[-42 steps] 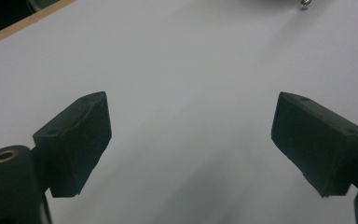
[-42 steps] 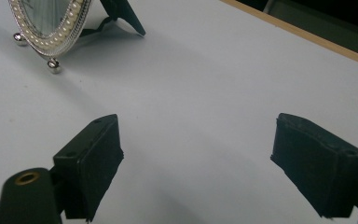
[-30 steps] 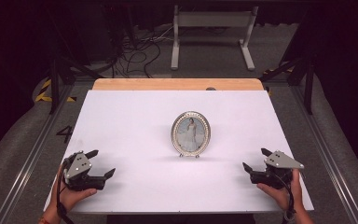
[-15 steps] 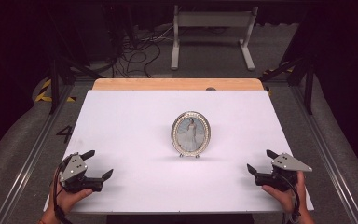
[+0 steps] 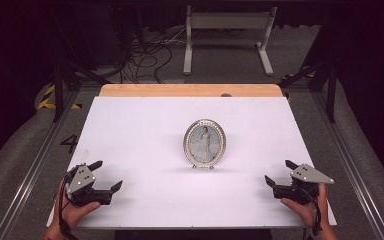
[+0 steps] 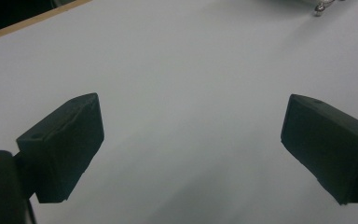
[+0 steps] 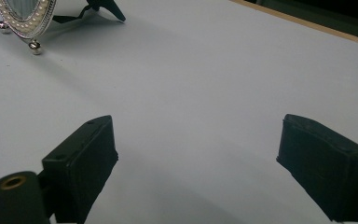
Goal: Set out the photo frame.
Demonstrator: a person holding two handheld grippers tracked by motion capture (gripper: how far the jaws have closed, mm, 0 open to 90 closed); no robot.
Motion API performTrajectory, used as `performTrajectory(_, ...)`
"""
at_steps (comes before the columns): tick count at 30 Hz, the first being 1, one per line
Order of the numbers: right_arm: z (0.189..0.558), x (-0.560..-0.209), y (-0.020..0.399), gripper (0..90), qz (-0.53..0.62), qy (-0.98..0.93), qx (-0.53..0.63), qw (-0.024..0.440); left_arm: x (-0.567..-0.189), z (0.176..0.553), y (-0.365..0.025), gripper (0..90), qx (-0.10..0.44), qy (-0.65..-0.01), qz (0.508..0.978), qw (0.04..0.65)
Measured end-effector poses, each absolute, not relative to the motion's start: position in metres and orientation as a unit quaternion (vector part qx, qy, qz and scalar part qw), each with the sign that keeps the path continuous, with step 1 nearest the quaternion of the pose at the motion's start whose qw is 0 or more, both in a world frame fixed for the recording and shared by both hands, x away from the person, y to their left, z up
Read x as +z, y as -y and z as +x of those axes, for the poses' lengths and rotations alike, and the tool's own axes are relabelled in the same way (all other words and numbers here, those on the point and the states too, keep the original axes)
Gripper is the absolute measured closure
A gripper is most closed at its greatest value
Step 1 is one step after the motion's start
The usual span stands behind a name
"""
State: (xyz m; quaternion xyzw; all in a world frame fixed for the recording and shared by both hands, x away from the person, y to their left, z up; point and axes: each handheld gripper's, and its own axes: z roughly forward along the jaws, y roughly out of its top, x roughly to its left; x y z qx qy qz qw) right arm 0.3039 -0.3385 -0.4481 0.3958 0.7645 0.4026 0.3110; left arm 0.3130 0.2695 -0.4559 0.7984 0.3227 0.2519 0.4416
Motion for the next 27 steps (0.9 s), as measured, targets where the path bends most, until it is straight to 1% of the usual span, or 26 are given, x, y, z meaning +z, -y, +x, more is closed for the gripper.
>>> performTrajectory(23,0.3039,-0.4518,0.3347,11.6,0.390,-0.773,0.391,0.312,-0.4589,0.3166,-0.2646,6.7,0.249,-0.319,0.807,0.429)
performTrajectory(27,0.3033,-0.4528,0.3351,11.6,0.397,-0.769,0.397,0.304,-0.4595,0.3174,-0.2636,6.7,0.247,-0.317,0.811,0.426)
